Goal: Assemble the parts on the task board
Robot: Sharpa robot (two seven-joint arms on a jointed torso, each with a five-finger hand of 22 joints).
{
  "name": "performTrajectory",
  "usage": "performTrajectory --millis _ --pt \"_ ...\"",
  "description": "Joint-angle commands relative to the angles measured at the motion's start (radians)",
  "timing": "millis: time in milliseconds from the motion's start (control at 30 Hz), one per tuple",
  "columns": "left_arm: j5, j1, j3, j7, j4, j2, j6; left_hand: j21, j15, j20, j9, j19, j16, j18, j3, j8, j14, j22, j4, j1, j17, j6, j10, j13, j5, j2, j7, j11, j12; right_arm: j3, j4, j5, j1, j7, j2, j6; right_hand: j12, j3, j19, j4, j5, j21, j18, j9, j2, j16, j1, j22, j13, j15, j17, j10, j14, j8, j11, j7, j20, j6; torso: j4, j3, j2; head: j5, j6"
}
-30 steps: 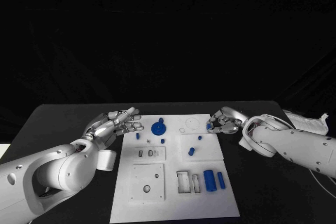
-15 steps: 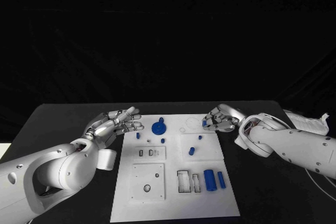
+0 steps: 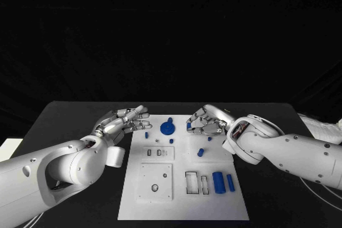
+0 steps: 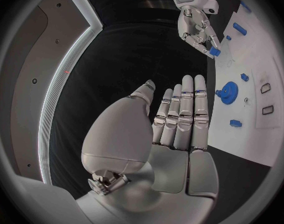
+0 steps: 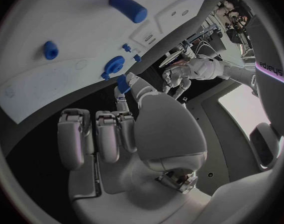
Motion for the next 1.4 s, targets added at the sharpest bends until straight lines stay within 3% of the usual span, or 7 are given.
performTrajectory --millis 33,167,400,867,1400 --pt "0.001 0.0 0.001 0.008 -0.004 0.004 0.021 -0.003 0.001 -0.001 0.0 -0.006 -0.002 0.002 -0.001 -0.004 -0.008 -0.001 -0.005 0.002 0.001 -0.001 -0.005 -0.001 -0.003 0.005 0.002 -0.002 0.0 -0.005 0.018 -0.144 -0.006 -0.071 0.026 0.021 -0.006 0.006 0.035 0.006 -0.006 0.002 -0.014 0.01 0.005 0.004 -0.002 0.078 0.228 -0.007 0.247 0.08 0.103 0.007 -0.007 -0.019 -0.004 0.024 0.0009 -0.0005 -0.001 0.02 -0.011" --pt "0.001 0.0 0.001 0.009 -0.008 0.005 0.021 -0.003 0.001 -0.001 0.0 -0.006 -0.003 0.002 -0.001 -0.004 -0.008 -0.001 -0.006 0.002 0.002 -0.001 -0.005 -0.001 -0.003 0.005 0.002 -0.002 0.0 -0.011 0.022 -0.197 -0.017 -0.093 0.064 0.034 -0.007 0.006 0.035 0.006 -0.006 0.002 -0.014 0.01 0.005 0.004 -0.002 0.078 0.227 -0.007 0.247 0.079 0.102 0.007 -0.008 -0.019 -0.004 0.024 -0.0006 -0.0006 0.0 0.035 -0.017" --pt "0.001 0.0 0.001 0.01 -0.009 0.007 0.022 -0.003 0.001 -0.001 0.0 -0.006 -0.003 0.002 0.0 -0.005 -0.008 -0.001 -0.006 0.003 0.002 -0.001 -0.005 -0.001 -0.003 0.006 0.002 -0.002 0.0 -0.019 0.012 -0.262 -0.044 -0.125 0.129 0.065 -0.012 0.007 0.035 0.006 -0.006 0.001 -0.014 0.01 0.006 0.003 -0.002 0.076 0.224 -0.007 0.245 0.077 0.102 0.006 -0.008 -0.019 -0.004 0.023 0.0 0.0 0.001 0.042 -0.027" --pt "0.001 0.0 0.001 0.008 -0.01 0.009 0.025 -0.003 0.001 -0.001 0.0 -0.006 -0.003 0.002 0.0 -0.005 -0.008 -0.001 -0.006 0.003 0.002 -0.001 -0.005 -0.001 -0.003 0.006 0.002 -0.002 0.0 -0.024 -0.018 -0.326 -0.068 -0.16 0.189 0.111 -0.017 0.008 0.033 0.005 -0.006 -0.001 -0.013 0.01 0.006 0.002 -0.005 0.072 0.222 -0.007 0.243 0.075 0.102 0.003 -0.007 -0.018 -0.005 0.02 -0.0005 0.0006 0.001 0.045 -0.035" --pt "0.001 0.0 0.001 0.006 -0.009 0.011 0.026 -0.003 0.001 -0.001 0.0 -0.006 -0.003 0.002 0.0 -0.005 -0.008 -0.001 -0.006 0.003 0.002 -0.001 -0.005 -0.001 -0.003 0.006 0.002 -0.002 0.0 -0.026 -0.024 -0.354 -0.072 -0.174 0.207 0.149 -0.019 0.006 0.032 0.005 -0.009 -0.002 -0.013 0.01 0.001 0.001 -0.012 0.07 0.221 -0.007 0.24 0.074 0.101 0.001 -0.006 -0.017 -0.005 0.017 -0.0001 0.0001 0.0 0.044 -0.039"
